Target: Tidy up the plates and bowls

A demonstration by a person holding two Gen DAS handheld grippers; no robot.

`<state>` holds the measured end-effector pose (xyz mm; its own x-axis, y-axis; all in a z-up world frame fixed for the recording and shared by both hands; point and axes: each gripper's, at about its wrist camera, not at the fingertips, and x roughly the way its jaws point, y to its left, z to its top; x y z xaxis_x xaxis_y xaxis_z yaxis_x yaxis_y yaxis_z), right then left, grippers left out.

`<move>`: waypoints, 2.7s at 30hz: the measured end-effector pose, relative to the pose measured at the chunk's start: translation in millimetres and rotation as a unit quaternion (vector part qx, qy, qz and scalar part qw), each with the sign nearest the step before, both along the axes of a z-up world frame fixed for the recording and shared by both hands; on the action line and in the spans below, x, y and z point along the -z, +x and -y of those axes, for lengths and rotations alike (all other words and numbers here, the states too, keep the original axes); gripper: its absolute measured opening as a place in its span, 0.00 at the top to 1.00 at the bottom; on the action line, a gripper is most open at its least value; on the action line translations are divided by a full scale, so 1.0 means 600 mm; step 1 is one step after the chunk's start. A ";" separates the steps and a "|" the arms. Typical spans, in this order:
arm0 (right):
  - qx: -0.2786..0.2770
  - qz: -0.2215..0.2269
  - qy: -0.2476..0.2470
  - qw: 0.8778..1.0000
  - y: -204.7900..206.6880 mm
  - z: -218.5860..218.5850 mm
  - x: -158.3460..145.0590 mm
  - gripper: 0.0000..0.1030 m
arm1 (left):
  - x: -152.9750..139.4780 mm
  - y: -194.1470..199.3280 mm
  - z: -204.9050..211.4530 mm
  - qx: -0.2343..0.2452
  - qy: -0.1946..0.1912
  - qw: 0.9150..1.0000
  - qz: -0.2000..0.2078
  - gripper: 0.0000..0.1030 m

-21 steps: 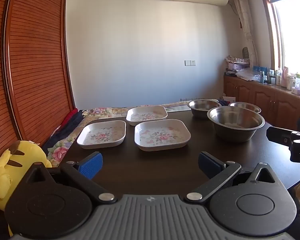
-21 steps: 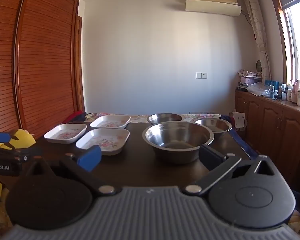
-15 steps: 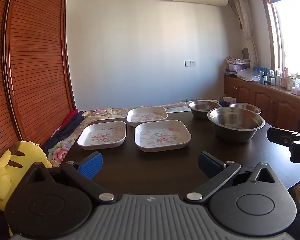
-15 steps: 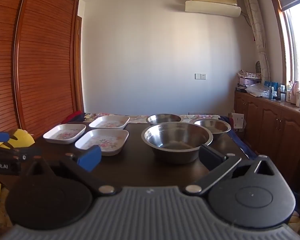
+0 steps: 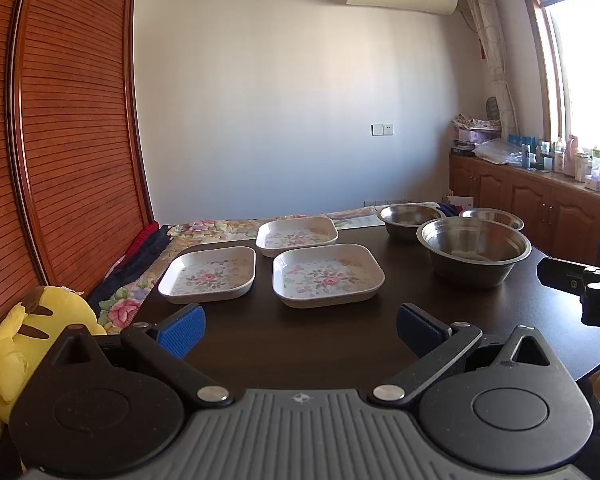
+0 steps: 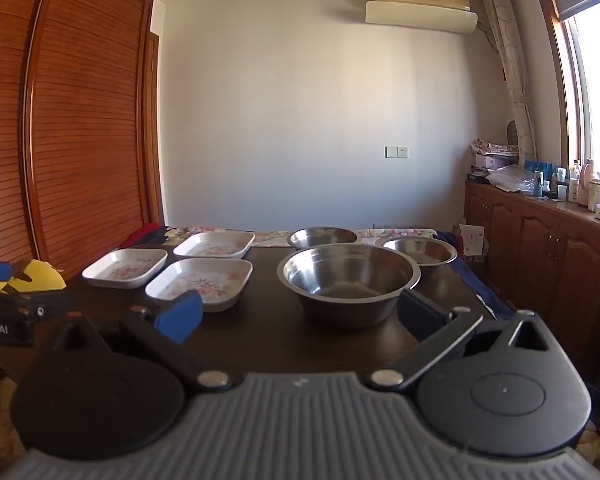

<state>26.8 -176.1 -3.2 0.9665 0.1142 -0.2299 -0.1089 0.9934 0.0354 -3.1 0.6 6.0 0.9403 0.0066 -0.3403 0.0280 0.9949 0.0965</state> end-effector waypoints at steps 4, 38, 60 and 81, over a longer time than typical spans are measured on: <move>0.000 0.000 0.001 1.000 0.001 0.001 0.002 0.00 | -0.001 0.001 0.000 0.000 0.001 1.000 0.000 0.00; 0.009 0.000 0.003 1.000 -0.002 0.008 0.002 0.00 | -0.008 0.001 0.001 0.004 0.005 1.000 0.002 0.00; 0.010 0.001 0.004 1.000 -0.001 0.015 0.003 0.00 | -0.001 -0.003 -0.002 0.004 0.003 1.000 0.001 0.00; -0.044 -0.005 -0.027 0.999 0.049 -0.014 -0.017 0.00 | 0.025 0.043 -0.031 0.007 -0.005 0.999 -0.035 0.00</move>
